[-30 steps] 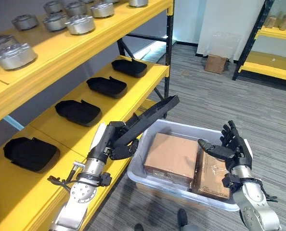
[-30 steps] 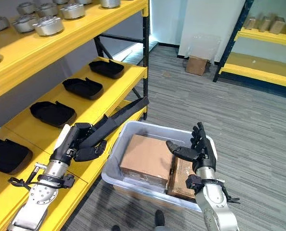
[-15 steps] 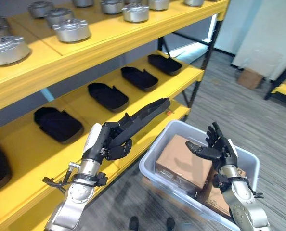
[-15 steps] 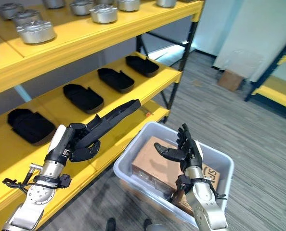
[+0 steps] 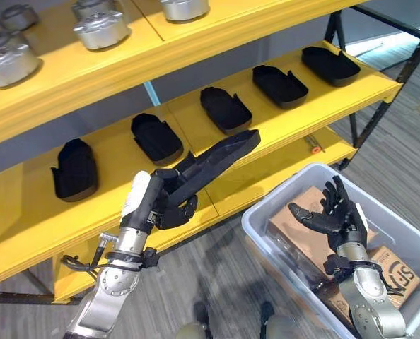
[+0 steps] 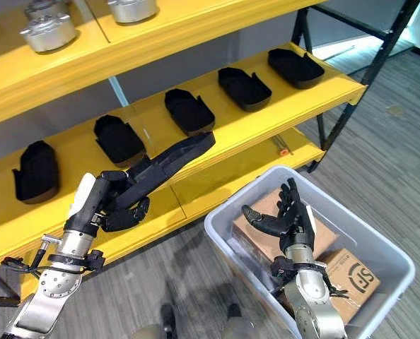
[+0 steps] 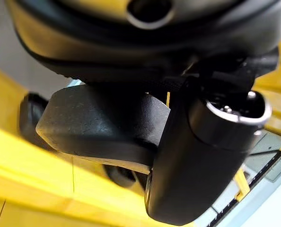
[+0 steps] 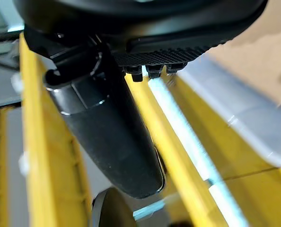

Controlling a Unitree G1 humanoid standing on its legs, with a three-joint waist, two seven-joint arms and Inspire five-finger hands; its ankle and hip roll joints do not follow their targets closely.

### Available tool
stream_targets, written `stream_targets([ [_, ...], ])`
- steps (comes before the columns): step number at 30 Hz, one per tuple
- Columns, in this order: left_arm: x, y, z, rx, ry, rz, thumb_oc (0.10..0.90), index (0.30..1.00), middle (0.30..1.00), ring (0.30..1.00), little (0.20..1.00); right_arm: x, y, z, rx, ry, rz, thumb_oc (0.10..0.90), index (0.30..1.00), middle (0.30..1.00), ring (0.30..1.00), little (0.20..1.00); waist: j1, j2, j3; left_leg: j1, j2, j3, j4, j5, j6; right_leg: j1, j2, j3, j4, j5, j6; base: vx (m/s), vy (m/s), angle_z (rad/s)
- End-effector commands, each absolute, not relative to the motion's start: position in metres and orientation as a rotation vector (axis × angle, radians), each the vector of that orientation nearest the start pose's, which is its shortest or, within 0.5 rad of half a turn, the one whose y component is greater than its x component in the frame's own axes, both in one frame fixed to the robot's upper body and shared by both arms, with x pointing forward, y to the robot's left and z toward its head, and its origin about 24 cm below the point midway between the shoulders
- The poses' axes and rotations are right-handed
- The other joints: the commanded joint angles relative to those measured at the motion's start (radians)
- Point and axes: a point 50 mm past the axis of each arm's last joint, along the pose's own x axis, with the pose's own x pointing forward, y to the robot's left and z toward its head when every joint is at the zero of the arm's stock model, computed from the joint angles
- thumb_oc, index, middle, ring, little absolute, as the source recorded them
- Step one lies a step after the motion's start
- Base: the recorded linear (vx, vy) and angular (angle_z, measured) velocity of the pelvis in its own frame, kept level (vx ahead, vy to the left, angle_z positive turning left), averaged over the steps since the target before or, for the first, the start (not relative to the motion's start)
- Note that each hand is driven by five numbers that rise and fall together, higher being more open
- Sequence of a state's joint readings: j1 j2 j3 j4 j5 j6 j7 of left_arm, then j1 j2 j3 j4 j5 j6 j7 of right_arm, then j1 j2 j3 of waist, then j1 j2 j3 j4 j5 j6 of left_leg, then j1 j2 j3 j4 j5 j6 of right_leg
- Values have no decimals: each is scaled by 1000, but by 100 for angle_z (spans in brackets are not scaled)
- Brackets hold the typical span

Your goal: Move parts from the plastic box to the shelf.

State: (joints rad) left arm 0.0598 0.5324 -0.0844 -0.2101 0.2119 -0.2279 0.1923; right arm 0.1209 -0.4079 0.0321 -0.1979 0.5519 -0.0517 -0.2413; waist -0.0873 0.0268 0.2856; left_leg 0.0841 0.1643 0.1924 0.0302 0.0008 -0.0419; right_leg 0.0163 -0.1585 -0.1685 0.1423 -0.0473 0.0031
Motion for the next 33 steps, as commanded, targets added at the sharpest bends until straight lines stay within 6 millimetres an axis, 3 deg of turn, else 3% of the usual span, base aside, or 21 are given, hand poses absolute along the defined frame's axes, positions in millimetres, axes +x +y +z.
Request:
stream_targets([
  [1, 228, 206, 170, 663, -743, 117, 400, 300, 300, 300, 300, 243, -214, 123, 160, -354, -129, 900, 1000, 1000, 1000, 1000, -27, -43, -118, -2, 51, 26, 13, 101, -28, 61, 49, 30, -62, 17, 43, -154, 340, 47],
  [3, 226, 207, 168, 674, -752, 142, 400, 300, 300, 300, 300, 247, -212, 125, 149, -353, -110, 900, 1000, 1000, 1000, 1000, -23, -27, -127, 10, 106, 10, 23, 157, -59, 54, 25, 12, -58, 8, 42, -134, 367, 63],
  [6, 225, 207, 167, 699, -773, 169, 400, 300, 300, 300, 300, 250, -210, 126, 146, -357, -97, 900, 1000, 1000, 1000, 1000, -20, -10, -130, 24, 106, -6, 12, 154, -67, 48, 14, 5, -52, 4, 45, -101, 325, 34],
  [7, 226, 207, 168, 712, -781, 174, 400, 300, 300, 300, 300, 251, -210, 127, 149, -356, -100, 900, 1000, 1000, 1000, 1000, -21, 6, -130, 27, 97, -3, -12, 142, -68, 44, 5, 2, -36, -6, 53, -131, 513, 38],
  [10, 228, 205, 168, 739, -793, 182, 400, 300, 300, 300, 300, 251, -211, 124, 157, -337, -120, 900, 1000, 1000, 1000, 1000, -24, 19, -135, 36, 69, 4, -52, 107, -65, 49, -11, 2, -31, -6, 71, -78, 395, 57],
  [13, 230, 205, 168, 761, -788, 183, 400, 300, 300, 300, 300, 251, -212, 121, 157, -327, -134, 900, 1000, 1000, 1000, 1000, -24, 15, -143, 57, 27, 8, -101, 65, -53, 66, -34, 2, -77, 41, 103, -64, 421, 54],
  [15, 230, 208, 167, 791, -784, 203, 400, 300, 300, 300, 300, 251, -211, 120, 157, -324, -131, 900, 1000, 1000, 1000, 1000, -20, 8, -144, 66, -6, 8, -117, 48, -43, 60, -61, 2, -131, 122, 140, -103, 393, 31],
  [17, 228, 212, 168, 819, -794, 223, 400, 300, 300, 300, 300, 251, -208, 121, 159, -333, -125, 900, 1000, 1000, 1000, 1000, 0, -2, -144, 63, -29, 24, -117, 20, -34, 60, -93, -39, -210, 199, 171, -136, 344, 22],
  [21, 230, 214, 172, 878, -801, 261, 400, 300, 300, 300, 300, 250, -207, 119, 181, -312, -132, 900, 1000, 1000, 1000, 1000, 6, -16, -153, 45, -87, 33, -117, -17, -2, 17, -132, -23, -230, 256, 200, -121, 311, -4],
  [23, 237, 210, 177, 891, -855, 277, 400, 300, 300, 300, 300, 246, -207, 116, 162, -321, -141, 900, 1000, 1000, 1000, 1000, -24, -22, -161, 34, -120, 9, -117, -33, 28, -12, -101, 92, -218, 264, 189, -67, 378, 19],
  [27, 237, 207, 181, 913, -899, 313, 400, 300, 300, 300, 300, 242, -212, 116, 147, -316, -156, 900, 1000, 1000, 1000, 1000, -38, -28, -156, 26, -149, -26, -117, -34, 58, -14, -17, 148, -133, 195, 168, 16, 185, 50],
  [29, 234, 211, 183, 913, -901, 340, 400, 300, 300, 300, 300, 240, -214, 117, 146, -319, -135, 900, 1000, 1000, 1000, 1000, -32, -37, -150, 35, -165, -23, -117, -39, 76, -47, 2, 115, -45, 204, 164, 27, 102, 64],
  [31, 229, 218, 184, 916, -902, 381, 400, 300, 300, 300, 300, 242, -210, 119, 143, -329, -99, 900, 1000, 1000, 1000, 1000, -14, -37, -137, 43, -165, 6, -117, -39, 87, -89, 12, 41, 68, 200, 161, 4, 81, 20],
  [33, 226, 222, 183, 935, -901, 417, 400, 300, 300, 300, 300, 244, -206, 125, 147, -358, -67, 900, 1000, 1000, 1000, 1000, -9, -34, -124, 49, -167, 10, -117, -44, 97, -128, 38, 27, 163, 189, 159, 43, 45, -48],
])
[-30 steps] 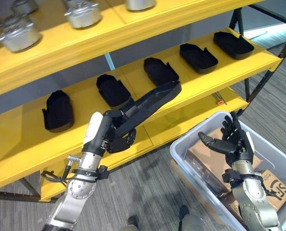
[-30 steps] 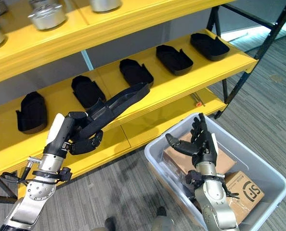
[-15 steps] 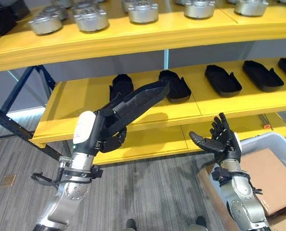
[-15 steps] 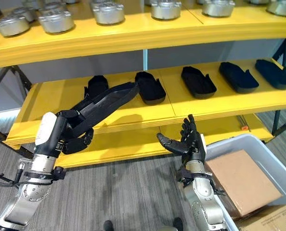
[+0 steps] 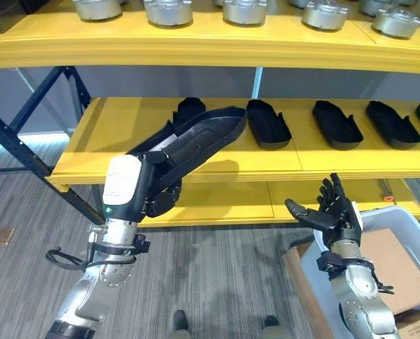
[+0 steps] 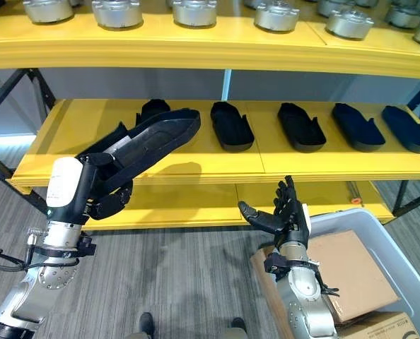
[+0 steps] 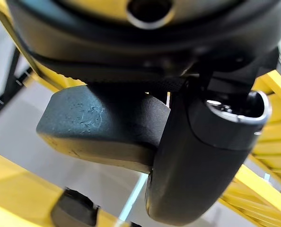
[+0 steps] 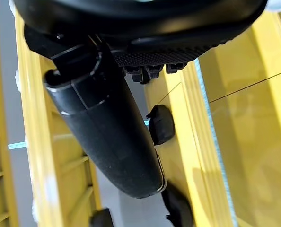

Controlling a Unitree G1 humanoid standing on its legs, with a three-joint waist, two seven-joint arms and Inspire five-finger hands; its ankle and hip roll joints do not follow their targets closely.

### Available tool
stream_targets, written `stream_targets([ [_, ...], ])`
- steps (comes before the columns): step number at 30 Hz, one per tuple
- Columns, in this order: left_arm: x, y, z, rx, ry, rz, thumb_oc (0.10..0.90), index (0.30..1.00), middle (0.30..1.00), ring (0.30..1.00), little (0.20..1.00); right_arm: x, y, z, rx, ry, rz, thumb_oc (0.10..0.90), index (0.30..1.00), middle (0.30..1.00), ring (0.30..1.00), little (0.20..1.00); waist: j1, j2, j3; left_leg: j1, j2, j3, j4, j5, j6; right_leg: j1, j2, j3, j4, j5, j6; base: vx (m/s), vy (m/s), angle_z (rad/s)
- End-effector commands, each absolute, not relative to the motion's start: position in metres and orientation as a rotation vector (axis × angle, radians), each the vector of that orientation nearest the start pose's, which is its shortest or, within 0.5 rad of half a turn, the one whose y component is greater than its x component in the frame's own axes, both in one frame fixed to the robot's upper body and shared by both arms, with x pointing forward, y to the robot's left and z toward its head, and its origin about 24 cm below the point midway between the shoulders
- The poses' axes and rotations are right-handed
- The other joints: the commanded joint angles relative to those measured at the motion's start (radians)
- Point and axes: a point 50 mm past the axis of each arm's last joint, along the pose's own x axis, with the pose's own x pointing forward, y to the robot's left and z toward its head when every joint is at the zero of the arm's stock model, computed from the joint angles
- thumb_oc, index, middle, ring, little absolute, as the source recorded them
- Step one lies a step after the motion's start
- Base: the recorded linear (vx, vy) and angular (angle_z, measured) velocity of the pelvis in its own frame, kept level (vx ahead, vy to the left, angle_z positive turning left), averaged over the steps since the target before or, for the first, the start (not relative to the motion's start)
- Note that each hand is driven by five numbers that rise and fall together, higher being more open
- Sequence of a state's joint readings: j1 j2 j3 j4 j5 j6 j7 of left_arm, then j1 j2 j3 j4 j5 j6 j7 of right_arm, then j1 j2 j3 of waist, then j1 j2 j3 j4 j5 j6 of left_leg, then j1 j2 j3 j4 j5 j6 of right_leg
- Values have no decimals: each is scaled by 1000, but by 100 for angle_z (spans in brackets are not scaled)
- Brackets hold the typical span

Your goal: Move parts from the plastic box to the shelf.

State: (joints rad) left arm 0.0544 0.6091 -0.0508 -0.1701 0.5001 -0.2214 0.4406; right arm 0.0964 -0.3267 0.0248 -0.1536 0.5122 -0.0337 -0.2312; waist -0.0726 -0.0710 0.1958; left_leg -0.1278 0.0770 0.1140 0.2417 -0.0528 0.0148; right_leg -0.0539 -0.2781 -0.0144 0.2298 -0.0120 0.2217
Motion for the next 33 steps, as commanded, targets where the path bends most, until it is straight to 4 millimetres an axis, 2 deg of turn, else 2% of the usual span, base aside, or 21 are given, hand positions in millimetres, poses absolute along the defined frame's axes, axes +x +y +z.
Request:
stream_targets([
  [1, 226, 222, 183, 936, -899, 420, 400, 300, 300, 300, 300, 244, -206, 126, 143, -365, -63, 900, 1000, 1000, 1000, 1000, -27, 64, -33, 262, -83, 85, -329, 8, 42, -69, 171, -116, 95, 152, -59, 133, -17, -55],
  [2, 226, 223, 181, 932, -894, 428, 400, 300, 300, 300, 300, 242, -204, 132, 113, -405, -40, 900, 1000, 1000, 1000, 1000, -39, 58, -28, 269, -94, 69, -329, 3, 47, -97, 218, -83, 110, 136, -61, 158, -57, -47],
  [4, 223, 224, 179, 929, -900, 438, 400, 300, 300, 300, 300, 237, -203, 138, 67, -458, -10, 900, 1000, 1000, 1000, 1000, -50, 49, -28, 276, -105, 45, -329, 0, 42, -90, 262, -55, 40, 111, -78, 232, -127, -11],
  [6, 217, 224, 177, 924, -925, 472, 400, 300, 300, 300, 300, 228, -200, 152, -55, -569, 50, 900, 1000, 1000, 1000, 1000, -72, 40, -22, 310, -124, -9, -329, -25, 40, -116, 275, 2, -151, 190, -81, 314, -242, 27],
  [8, 215, 224, 177, 920, -926, 476, 400, 300, 300, 300, 300, 224, -199, 156, -87, -595, 72, 900, 1000, 1000, 1000, 1000, -75, 42, -24, 315, -121, -26, -329, -29, 36, -106, 279, 13, -199, 194, -87, 234, -249, 52],
  [14, 215, 230, 175, 935, -910, 521, 400, 300, 300, 300, 300, 229, -189, 164, -137, -637, 157, 900, 1000, 1000, 1000, 1000, -50, 51, -56, 352, -111, 16, -313, -29, 10, -10, 267, -54, -246, 150, -115, 174, -195, 17],
  [15, 216, 231, 175, 939, -907, 540, 400, 300, 300, 300, 300, 231, -186, 165, -167, -650, 176, 900, 1000, 1000, 1000, 1000, -46, 55, -59, 353, -119, 21, -280, -49, 11, -3, 265, -68, -238, 137, -121, 214, -230, -2],
  [16, 218, 233, 176, 936, -902, 562, 400, 300, 300, 300, 300, 233, -183, 166, -193, -662, 187, 900, 1000, 1000, 1000, 1000, -45, 61, -57, 329, -114, 46, -172, -31, -3, 14, 268, -81, -223, 111, -141, 153, -185, -5],
  [17, 218, 233, 176, 935, -901, 565, 400, 300, 300, 300, 300, 233, -183, 166, -195, -663, 188, 900, 1000, 1000, 1000, 1000, -45, 61, -56, 321, -111, 50, -146, -26, -7, 17, 268, -84, -221, 106, -145, 115, -157, -6],
  [20, 220, 232, 178, 928, -899, 571, 400, 300, 300, 300, 300, 235, -182, 167, -211, -668, 200, 900, 1000, 1000, 1000, 1000, -39, 56, -45, 257, -91, 91, 60, 61, -49, 57, 262, -103, -215, 80, -175, 69, -157, -6],
  [21, 223, 231, 179, 918, -892, 574, 400, 300, 300, 300, 300, 236, -179, 166, -233, -670, 216, 900, 1000, 1000, 1000, 1000, -25, 36, -20, 134, -53, 96, 244, 104, -67, 102, 245, -100, -210, 58, -200, 58, -185, -2],
  [22, 224, 231, 180, 917, -892, 578, 400, 300, 300, 300, 300, 237, -178, 167, -239, -676, 220, 900, 1000, 1000, 1000, 1000, -24, 35, -13, 98, -38, 91, 279, 95, -67, 108, 246, -96, -208, 53, -204, 122, -131, 6],
  [24, 225, 233, 180, 925, -882, 602, 400, 300, 300, 300, 300, 238, -175, 169, -257, -683, 248, 900, 1000, 1000, 1000, 1000, -25, 38, -11, 69, 8, 102, 227, 74, -60, 121, 243, -83, -206, 42, -201, 155, 82, 5],
  [26, 224, 237, 180, 919, -859, 626, 400, 300, 300, 300, 300, 239, -173, 172, -275, -679, 273, 900, 1000, 1000, 1000, 1000, -24, 45, -17, 96, 42, 105, 97, 84, -62, 130, 239, -73, -203, 29, -191, 208, 290, -19],
  [27, 222, 242, 179, 913, -845, 657, 400, 300, 300, 300, 300, 238, -174, 174, -292, -668, 298, 900, 1000, 1000, 1000, 1000, -20, 48, -27, 122, 104, 89, -114, 154, -96, 155, 223, -69, -208, 5, -175, 179, 340, -37],
  [28, 222, 243, 179, 911, -844, 661, 400, 300, 300, 300, 300, 238, -174, 174, -293, -667, 300, 900, 1000, 1000, 1000, 1000, -19, 48, -27, 128, 106, 90, -142, 173, -98, 155, 222, -69, -209, 8, -176, 236, 408, -38],
  [29, 222, 243, 177, 907, -835, 671, 400, 300, 300, 300, 300, 237, -174, 173, -297, -658, 308, 900, 1000, 1000, 1000, 1000, -19, 44, -31, 126, 143, 93, -205, 225, -119, 169, 210, -69, -216, 5, -171, 72, 128, -30],
  [30, 222, 243, 177, 907, -835, 671, 400, 300, 300, 300, 300, 237, -174, 173, -297, -658, 308, 900, 1000, 1000, 1000, 1000, -19, 44, -31, 131, 142, 94, -216, 232, -120, 171, 210, -70, -218, 6, -172, 143, 267, -21],
  [31, 223, 244, 174, 905, -823, 680, 400, 300, 300, 300, 300, 236, -174, 172, -301, -648, 314, 900, 1000, 1000, 1000, 1000, -21, 32, -33, 117, 190, 97, -269, 272, -139, 188, 186, -70, -228, 8, -165, 164, 332, -24],
  [32, 225, 245, 171, 890, -805, 680, 400, 300, 300, 300, 300, 234, -175, 171, -304, -641, 322, 900, 1000, 1000, 1000, 1000, -21, 20, -34, 100, 216, 86, -315, 281, -149, 203, 161, -67, -237, 8, -157, 176, 357, -25],
  [33, 225, 245, 170, 888, -802, 680, 400, 300, 300, 300, 300, 234, -176, 171, -304, -640, 323, 900, 1000, 1000, 1000, 1000, -23, 17, -34, 97, 216, 84, -317, 279, -151, 208, 155, -68, -239, 7, -155, 180, 382, -28],
])
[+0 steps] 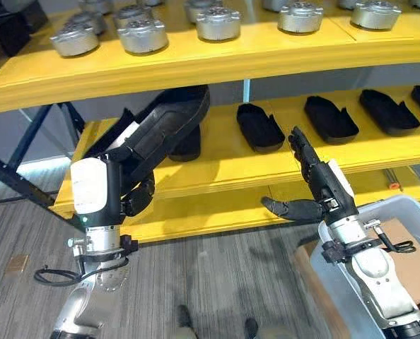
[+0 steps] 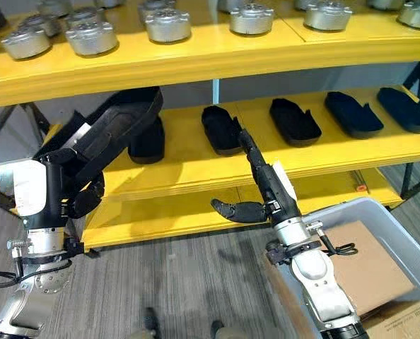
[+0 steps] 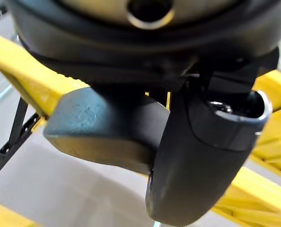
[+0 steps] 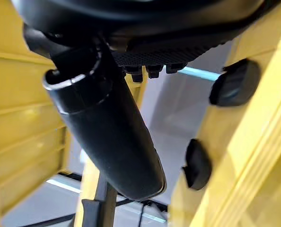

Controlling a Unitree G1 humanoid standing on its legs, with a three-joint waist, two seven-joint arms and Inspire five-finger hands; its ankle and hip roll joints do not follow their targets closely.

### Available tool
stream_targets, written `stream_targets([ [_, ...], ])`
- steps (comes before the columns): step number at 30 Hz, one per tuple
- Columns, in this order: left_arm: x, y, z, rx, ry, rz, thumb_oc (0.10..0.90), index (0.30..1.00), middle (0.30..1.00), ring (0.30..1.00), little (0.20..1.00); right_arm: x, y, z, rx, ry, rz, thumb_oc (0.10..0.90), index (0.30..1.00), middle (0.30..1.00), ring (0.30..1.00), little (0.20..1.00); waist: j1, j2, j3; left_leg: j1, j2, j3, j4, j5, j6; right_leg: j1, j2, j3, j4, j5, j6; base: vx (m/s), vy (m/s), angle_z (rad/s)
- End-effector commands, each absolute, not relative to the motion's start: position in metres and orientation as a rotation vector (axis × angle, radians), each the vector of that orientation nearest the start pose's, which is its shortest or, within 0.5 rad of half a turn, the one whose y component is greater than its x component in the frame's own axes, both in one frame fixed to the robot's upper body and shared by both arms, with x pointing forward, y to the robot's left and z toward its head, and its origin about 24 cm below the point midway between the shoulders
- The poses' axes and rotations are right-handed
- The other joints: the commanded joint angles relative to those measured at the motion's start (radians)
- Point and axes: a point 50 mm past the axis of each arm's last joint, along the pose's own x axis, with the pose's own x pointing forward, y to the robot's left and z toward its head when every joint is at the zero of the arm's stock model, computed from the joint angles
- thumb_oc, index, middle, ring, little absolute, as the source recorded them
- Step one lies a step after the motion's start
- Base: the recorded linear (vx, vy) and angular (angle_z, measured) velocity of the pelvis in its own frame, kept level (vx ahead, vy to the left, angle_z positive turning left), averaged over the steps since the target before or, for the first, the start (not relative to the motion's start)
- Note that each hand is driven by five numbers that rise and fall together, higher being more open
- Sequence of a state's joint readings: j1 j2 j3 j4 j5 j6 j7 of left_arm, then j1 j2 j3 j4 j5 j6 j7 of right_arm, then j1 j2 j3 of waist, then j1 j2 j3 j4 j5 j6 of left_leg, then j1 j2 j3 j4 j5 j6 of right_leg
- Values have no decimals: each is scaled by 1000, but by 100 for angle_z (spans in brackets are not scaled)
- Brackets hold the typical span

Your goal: Move parts from the plastic box to the shelf.

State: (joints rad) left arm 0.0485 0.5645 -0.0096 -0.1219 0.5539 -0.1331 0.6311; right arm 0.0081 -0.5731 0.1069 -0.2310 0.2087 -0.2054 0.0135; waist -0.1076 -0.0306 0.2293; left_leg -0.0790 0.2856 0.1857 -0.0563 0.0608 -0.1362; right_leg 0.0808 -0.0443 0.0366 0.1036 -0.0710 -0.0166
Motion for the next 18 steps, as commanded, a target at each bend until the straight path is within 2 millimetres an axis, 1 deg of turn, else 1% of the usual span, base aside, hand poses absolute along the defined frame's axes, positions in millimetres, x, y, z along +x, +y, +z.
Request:
stream_targets([
  [1, 228, 244, 167, 891, -784, 684, 400, 300, 300, 300, 300, 233, -178, 171, -300, -634, 327, 900, 1000, 1000, 1000, 1000, 8, -28, -66, 36, 15, 4, -21, 151, -2, 82, -97, -119, -111, 62, 92, 111, 252, -26],
  [2, 228, 244, 166, 891, -781, 688, 400, 300, 300, 300, 300, 233, -179, 171, -299, -634, 330, 900, 1000, 1000, 1000, 1000, 6, -28, -67, 38, 13, 1, -23, 141, -1, 82, -101, -118, -109, 59, 94, 187, 445, -14],
  [3, 228, 245, 163, 892, -766, 699, 400, 300, 300, 300, 300, 231, -181, 173, -301, -640, 349, 900, 1000, 1000, 1000, 1000, 2, -16, -71, 55, 1, -21, -29, 111, -1, 77, -112, -107, -97, 52, 103, 171, 396, -36],
  [5, 229, 244, 161, 894, -741, 688, 400, 300, 300, 300, 300, 230, -183, 170, -290, -633, 362, 900, 1000, 1000, 1000, 1000, 0, 0, -73, 81, -14, -19, -27, 97, -1, 72, -117, -105, -88, 53, 111, 173, 384, -52],
  [6, 231, 243, 161, 897, -734, 678, 400, 300, 300, 300, 300, 229, -183, 169, -287, -632, 358, 900, 1000, 1000, 1000, 1000, -2, 6, -77, 96, -25, -15, -28, 93, 0, 72, -118, -109, -96, 62, 117, 111, 242, -45],
  [8, 233, 242, 162, 908, -747, 667, 400, 300, 300, 300, 300, 227, -182, 169, -273, -641, 351, 900, 1000, 1000, 1000, 1000, -2, 9, -86, 122, -48, -26, -31, 73, 3, 67, -123, -108, -114, 89, 133, 113, 213, -26],
  [10, 236, 241, 164, 909, -747, 661, 400, 300, 300, 300, 300, 225, -180, 169, -271, -656, 339, 900, 1000, 1000, 1000, 1000, -3, 8, -97, 146, -78, -33, -31, 43, 13, 63, -136, -108, -135, 116, 156, 118, 183, -4],
  [12, 236, 241, 165, 907, -745, 660, 400, 300, 300, 300, 300, 224, -179, 170, -269, -659, 331, 900, 1000, 1000, 1000, 1000, -2, 7, -101, 151, -87, -37, -31, 34, 17, 62, -139, -107, -141, 122, 161, 81, 103, 9],
  [13, 237, 242, 167, 891, -744, 671, 400, 300, 300, 300, 300, 221, -180, 171, -258, -662, 315, 900, 1000, 1000, 1000, 1000, -1, 2, -106, 158, -107, -47, -31, 7, 28, 59, -143, -103, -151, 126, 169, 129, 126, 28],
  [14, 238, 244, 168, 879, -745, 690, 400, 300, 300, 300, 300, 221, -180, 171, -256, -660, 302, 900, 1000, 1000, 1000, 1000, 3, -3, -110, 164, -118, -50, -31, -3, 35, 56, -146, -102, -157, 133, 174, 121, 98, 34],
  [16, 235, 247, 170, 880, -769, 748, 400, 300, 300, 300, 300, 220, -178, 172, -259, -666, 302, 900, 1000, 1000, 1000, 1000, 10, -10, -113, 166, -126, -51, -31, -16, 39, 54, -151, -109, -168, 138, 180, 61, 39, 27],
  [18, 234, 249, 170, 880, -765, 767, 400, 300, 300, 300, 300, 220, -177, 171, -257, -667, 302, 900, 1000, 1000, 1000, 1000, 15, -14, -114, 165, -127, -49, -31, -18, 38, 53, -153, -115, -173, 140, 183, 48, -17, 10],
])
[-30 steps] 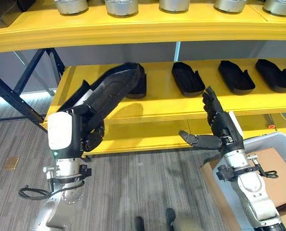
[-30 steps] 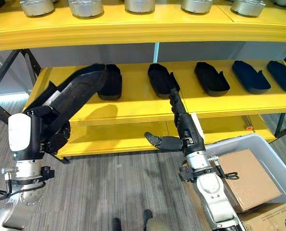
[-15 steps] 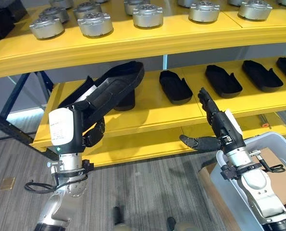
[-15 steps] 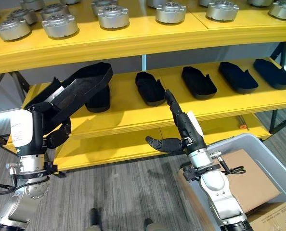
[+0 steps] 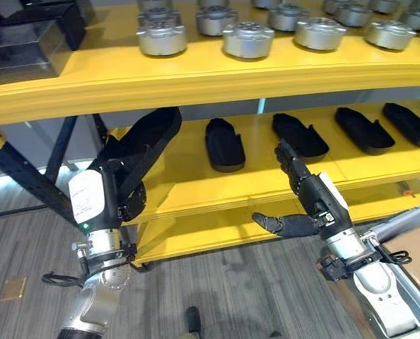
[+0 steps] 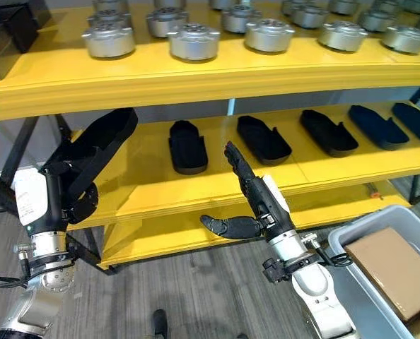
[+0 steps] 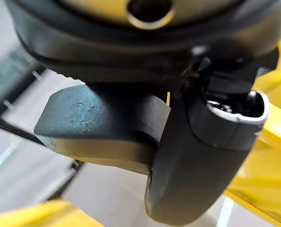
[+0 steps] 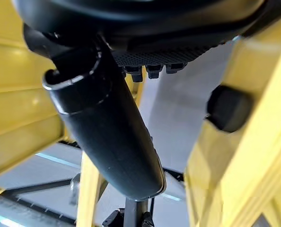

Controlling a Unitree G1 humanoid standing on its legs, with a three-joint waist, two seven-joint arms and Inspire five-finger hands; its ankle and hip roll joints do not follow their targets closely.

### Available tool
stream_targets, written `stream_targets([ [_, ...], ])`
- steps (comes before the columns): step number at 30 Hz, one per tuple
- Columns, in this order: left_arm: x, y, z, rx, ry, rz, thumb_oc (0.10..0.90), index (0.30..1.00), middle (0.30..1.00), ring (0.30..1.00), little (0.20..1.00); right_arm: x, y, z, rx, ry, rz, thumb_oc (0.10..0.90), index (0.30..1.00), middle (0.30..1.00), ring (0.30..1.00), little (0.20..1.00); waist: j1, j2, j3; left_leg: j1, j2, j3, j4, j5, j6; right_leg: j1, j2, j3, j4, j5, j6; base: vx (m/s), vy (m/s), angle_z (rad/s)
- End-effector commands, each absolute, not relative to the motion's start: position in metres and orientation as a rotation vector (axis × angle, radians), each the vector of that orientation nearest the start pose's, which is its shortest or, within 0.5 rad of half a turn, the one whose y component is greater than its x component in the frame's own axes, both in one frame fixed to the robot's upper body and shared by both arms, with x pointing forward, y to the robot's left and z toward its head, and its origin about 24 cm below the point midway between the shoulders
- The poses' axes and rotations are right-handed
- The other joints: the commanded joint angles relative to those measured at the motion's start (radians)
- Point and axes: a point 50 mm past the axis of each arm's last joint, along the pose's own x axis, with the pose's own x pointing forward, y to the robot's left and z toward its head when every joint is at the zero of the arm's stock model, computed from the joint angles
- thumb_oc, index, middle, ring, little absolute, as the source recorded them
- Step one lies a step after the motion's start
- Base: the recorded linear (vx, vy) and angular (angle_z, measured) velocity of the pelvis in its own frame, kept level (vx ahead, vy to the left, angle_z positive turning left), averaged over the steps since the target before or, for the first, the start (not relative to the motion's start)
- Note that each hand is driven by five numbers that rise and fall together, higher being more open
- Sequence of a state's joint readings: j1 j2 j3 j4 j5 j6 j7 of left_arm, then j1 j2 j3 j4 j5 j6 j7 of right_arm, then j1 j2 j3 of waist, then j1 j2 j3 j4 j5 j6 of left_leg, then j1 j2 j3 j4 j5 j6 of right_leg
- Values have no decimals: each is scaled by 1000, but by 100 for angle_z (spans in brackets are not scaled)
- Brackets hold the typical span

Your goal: Move parts from the plastic box to the shelf.

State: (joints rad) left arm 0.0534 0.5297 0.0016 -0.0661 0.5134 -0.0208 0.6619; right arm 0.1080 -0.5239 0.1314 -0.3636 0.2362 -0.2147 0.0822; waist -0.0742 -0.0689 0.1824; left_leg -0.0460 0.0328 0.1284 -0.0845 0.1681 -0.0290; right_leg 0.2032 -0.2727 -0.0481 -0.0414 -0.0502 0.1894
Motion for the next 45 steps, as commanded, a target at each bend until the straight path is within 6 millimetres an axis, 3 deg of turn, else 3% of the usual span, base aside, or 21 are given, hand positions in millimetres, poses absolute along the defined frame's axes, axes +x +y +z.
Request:
stream_targets([
  [1, 232, 254, 169, 863, -732, 786, 400, 300, 300, 300, 300, 220, -175, 171, -254, -660, 308, 900, 1000, 1000, 1000, 1000, -10, 16, -71, 128, 128, 11, -3, -128, -71, -67, 74, -43, -40, 123, -21, 63, -44, 16],
  [8, 237, 256, 159, 813, -630, 747, 400, 300, 300, 300, 300, 219, -166, 173, -308, -676, 398, 900, 1000, 1000, 1000, 1000, 6, 7, -72, 119, 143, 10, -3, -123, -84, -60, 81, -62, -42, 104, -30, 36, -49, 5],
  [14, 250, 251, 156, 777, -587, 722, 400, 300, 300, 300, 300, 216, -146, 191, -479, -776, 630, 900, 1000, 1000, 1000, 1000, 24, -2, -61, 99, 162, 3, -3, -104, -95, -44, 97, -74, -36, 84, -48, 31, -54, 2],
  [19, 266, 250, 154, 742, -507, 712, 400, 300, 300, 300, 300, 215, -136, 205, -571, -839, 700, 900, 1000, 1000, 1000, 1000, 27, -5, -57, 95, 175, 2, -3, -95, -101, -37, 100, -75, -34, 79, -49, 50, -26, 0],
  [27, 294, 253, 163, 766, -440, 785, 400, 300, 300, 300, 300, 217, -121, 226, -996, -1043, 639, 900, 1000, 1000, 1000, 1000, 29, -24, -30, 56, 195, -1, -3, -70, -110, -61, 112, -59, 3, 53, -53, 12, -32, 0],
  [34, 320, 264, 190, 784, -436, 865, 400, 300, 300, 300, 300, 216, -104, 249, -1032, -1193, 633, 900, 1000, 1000, 1000, 1000, 26, -48, 21, -7, 218, 8, 6, -41, -117, -112, 127, -40, 32, 52, -60, -75, -68, -5],
  [38, 327, 262, 201, 735, -456, 874, 400, 300, 300, 300, 300, 216, -96, 257, -1032, -1245, 622, 900, 1000, 1000, 1000, 1000, 26, -48, 56, -33, 221, 6, 11, -28, -118, -136, 132, -36, 44, 48, -68, -105, 2, -3],
  [45, 326, 248, 200, 714, -490, 838, 400, 300, 300, 300, 300, 212, -85, 264, -960, -1295, 713, 900, 1000, 1000, 1000, 1000, 36, -43, 76, -32, 202, -8, 50, -47, -106, -132, 114, -26, 28, 65, -67, 10, 146, -1],
])
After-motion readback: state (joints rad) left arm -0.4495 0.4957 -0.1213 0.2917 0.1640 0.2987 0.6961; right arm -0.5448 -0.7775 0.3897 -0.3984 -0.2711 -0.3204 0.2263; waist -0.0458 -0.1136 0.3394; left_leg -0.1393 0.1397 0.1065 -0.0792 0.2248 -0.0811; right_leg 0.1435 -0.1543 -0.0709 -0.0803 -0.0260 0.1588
